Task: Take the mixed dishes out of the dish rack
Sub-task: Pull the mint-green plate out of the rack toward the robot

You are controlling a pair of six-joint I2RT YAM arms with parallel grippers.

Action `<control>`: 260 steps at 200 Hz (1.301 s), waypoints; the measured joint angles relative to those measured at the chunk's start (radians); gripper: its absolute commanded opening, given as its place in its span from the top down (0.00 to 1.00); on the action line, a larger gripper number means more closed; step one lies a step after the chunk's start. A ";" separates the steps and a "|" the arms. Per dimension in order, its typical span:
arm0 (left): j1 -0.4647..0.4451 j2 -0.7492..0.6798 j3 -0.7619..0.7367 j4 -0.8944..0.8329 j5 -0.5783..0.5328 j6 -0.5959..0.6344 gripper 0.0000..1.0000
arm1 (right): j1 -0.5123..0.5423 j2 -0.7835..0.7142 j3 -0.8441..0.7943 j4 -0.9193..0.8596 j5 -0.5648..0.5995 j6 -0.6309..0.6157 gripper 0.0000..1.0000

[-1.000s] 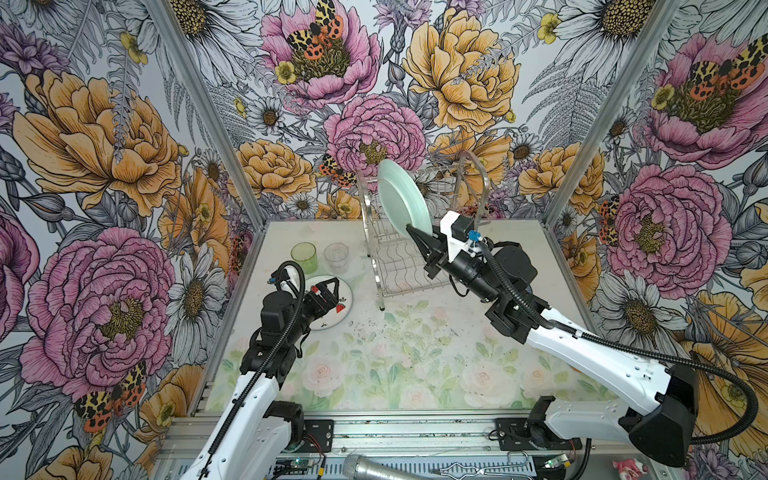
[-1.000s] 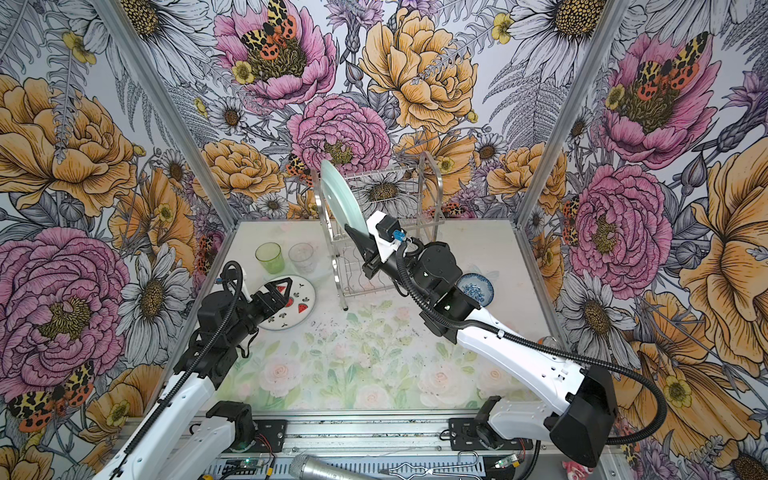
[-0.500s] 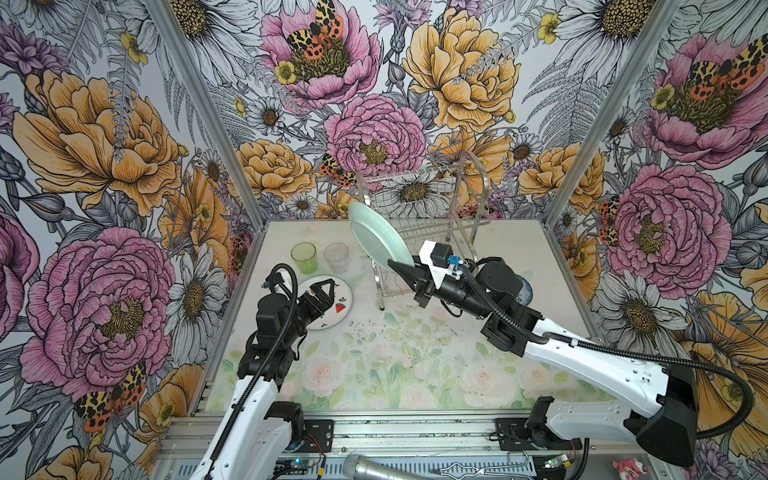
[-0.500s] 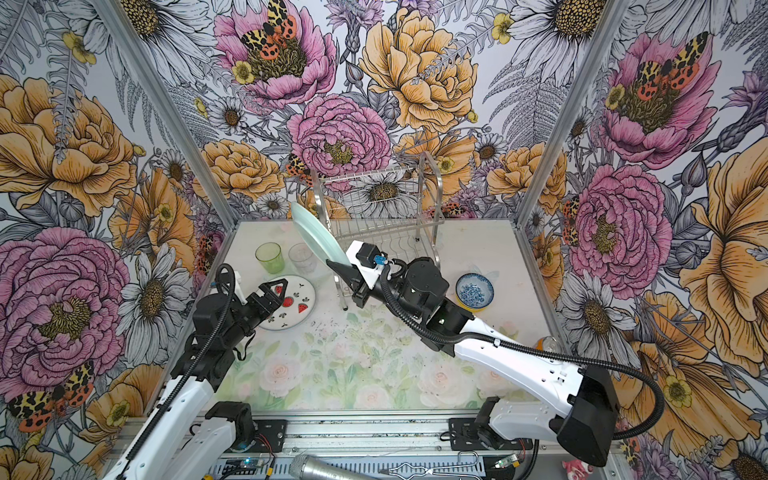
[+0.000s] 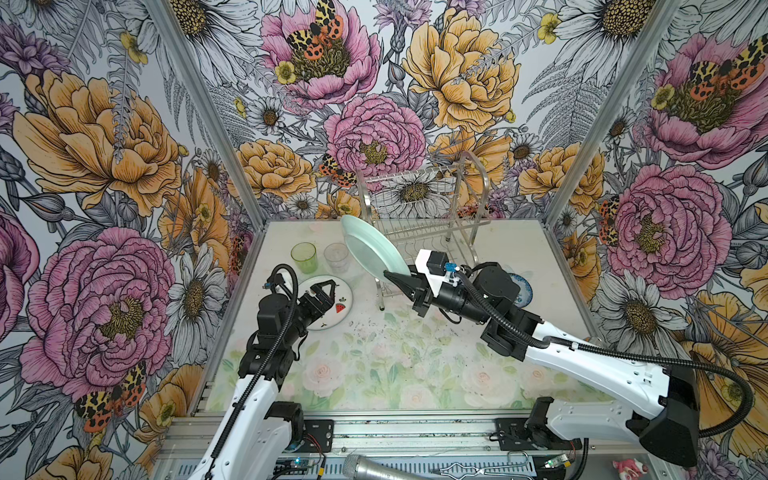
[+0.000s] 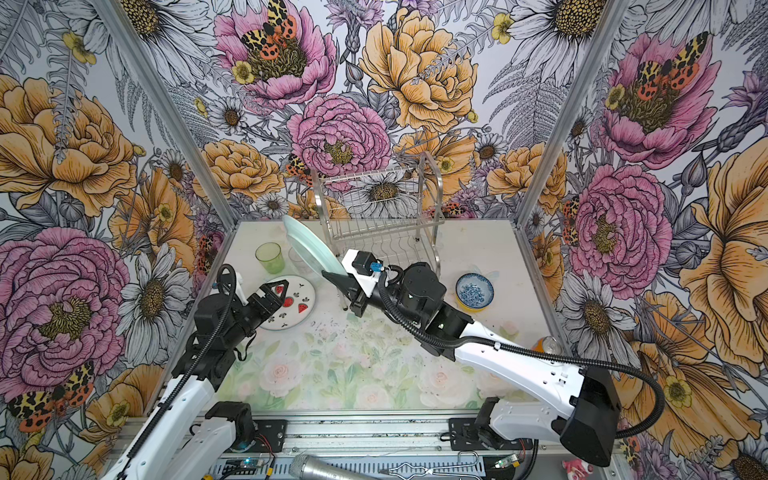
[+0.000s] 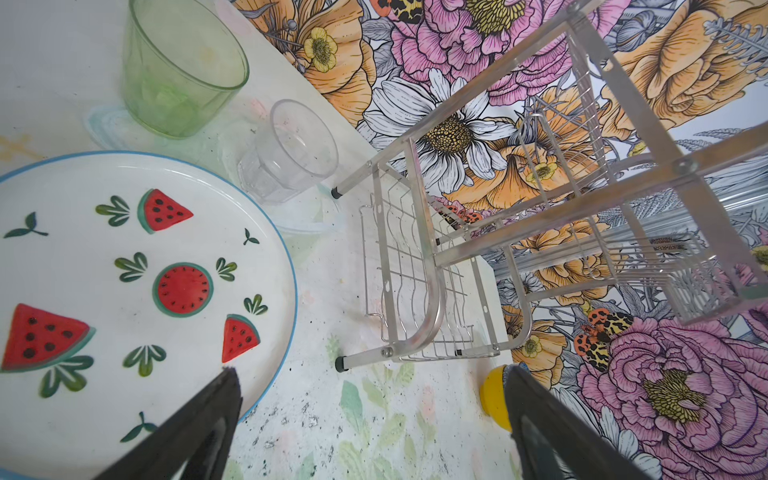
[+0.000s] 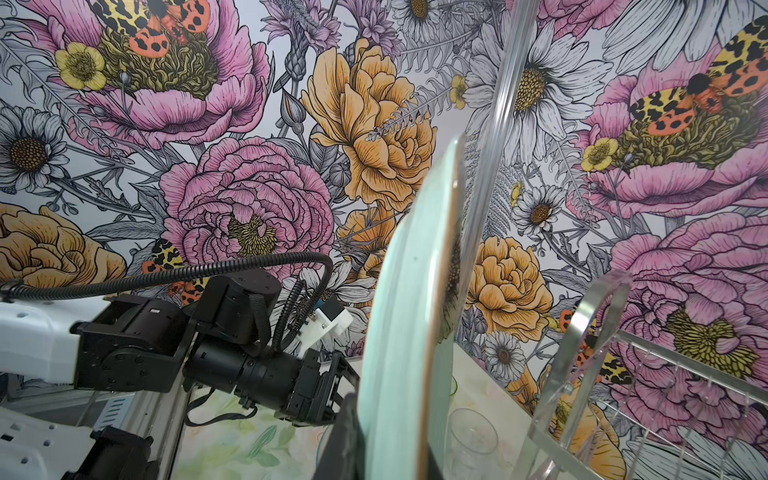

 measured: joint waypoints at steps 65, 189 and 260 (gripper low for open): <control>0.005 0.020 0.000 -0.001 0.003 -0.003 0.01 | 0.013 0.037 -0.013 0.001 0.000 0.020 1.00; 0.027 0.014 0.000 -0.029 0.016 -0.008 0.01 | 0.015 0.167 -0.039 0.001 0.035 0.045 1.00; 0.027 -0.022 0.010 -0.109 0.009 -0.035 0.01 | 0.017 0.267 -0.043 0.012 0.042 0.065 1.00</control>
